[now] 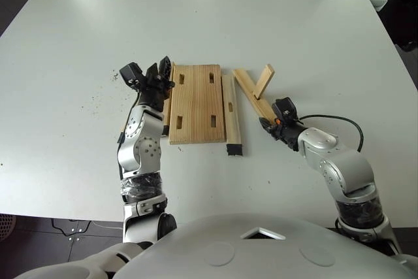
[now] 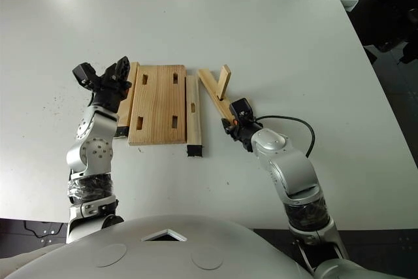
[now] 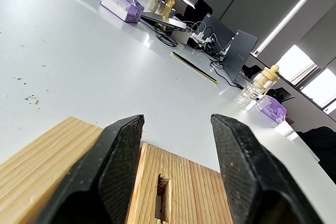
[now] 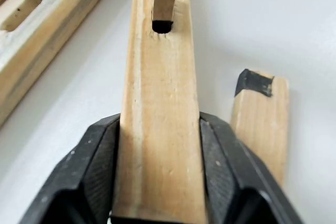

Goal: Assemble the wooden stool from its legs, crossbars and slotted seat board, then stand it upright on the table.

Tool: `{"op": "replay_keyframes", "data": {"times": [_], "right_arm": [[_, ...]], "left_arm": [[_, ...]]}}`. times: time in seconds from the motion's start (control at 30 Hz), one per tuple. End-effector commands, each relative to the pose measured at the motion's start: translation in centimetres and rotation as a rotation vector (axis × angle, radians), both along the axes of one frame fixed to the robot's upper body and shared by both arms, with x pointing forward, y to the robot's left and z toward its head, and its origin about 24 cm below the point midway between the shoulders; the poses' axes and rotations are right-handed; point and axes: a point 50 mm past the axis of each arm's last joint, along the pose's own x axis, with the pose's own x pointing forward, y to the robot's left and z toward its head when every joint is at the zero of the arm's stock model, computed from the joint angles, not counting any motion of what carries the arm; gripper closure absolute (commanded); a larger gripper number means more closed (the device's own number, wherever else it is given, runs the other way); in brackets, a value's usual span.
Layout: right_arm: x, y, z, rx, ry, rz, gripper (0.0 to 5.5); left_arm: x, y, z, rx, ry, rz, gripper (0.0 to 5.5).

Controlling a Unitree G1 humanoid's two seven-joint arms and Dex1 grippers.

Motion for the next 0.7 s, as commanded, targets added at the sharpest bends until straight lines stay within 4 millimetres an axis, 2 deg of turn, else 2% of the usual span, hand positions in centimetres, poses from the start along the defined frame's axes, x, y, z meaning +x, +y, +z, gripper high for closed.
{"op": "replay_keyframes", "data": {"times": [0.03, 0.17, 0.23, 0.33, 0.43, 0.5, 0.6, 0.7], "right_arm": [[1.5, -0.4, 1.7, 0.043, -0.062, -0.048, 3.43], [3.3, -0.4, 4.1, 0.162, -0.13, -0.067, 3.43], [4.8, -0.4, 5.2, 0.28, -0.152, -0.079, 3.43], [6.4, -0.6, 6.2, 0.502, -0.135, -0.059, 3.43], [6.5, -1.1, 7.5, 0.69, -0.139, 0.126, 3.43], [6.5, -1.9, 8.6, 0.77, -0.159, 0.236, 3.43], [6.7, -2.6, 10.6, 0.866, -0.189, 0.373, 3.43], [6.5, -3.0, 12.7, 0.952, -0.22, 0.511, 3.43]], "left_arm": [[0.7, 0.8, 0.9, 0.026, -0.018, 0.038, 3.12], [0.7, 1.8, 1.9, 0.002, -0.05, 0.075, 3.12], [0.7, 2.2, 2.9, -0.027, -0.097, 0.067, 3.12], [1.4, 1.8, 5.0, -0.072, -0.191, -0.013, 3.12], [1.9, 0.2, 7.8, -0.157, -0.317, -0.186, 2.85], [1.4, -0.8, 9.3, -0.226, -0.405, -0.334, 2.54], [0.3, -1.6, 9.9, -0.337, -0.449, -0.473, 2.09], [-0.7, -2.4, 10.6, -0.439, -0.472, -0.612, 1.92]]}}
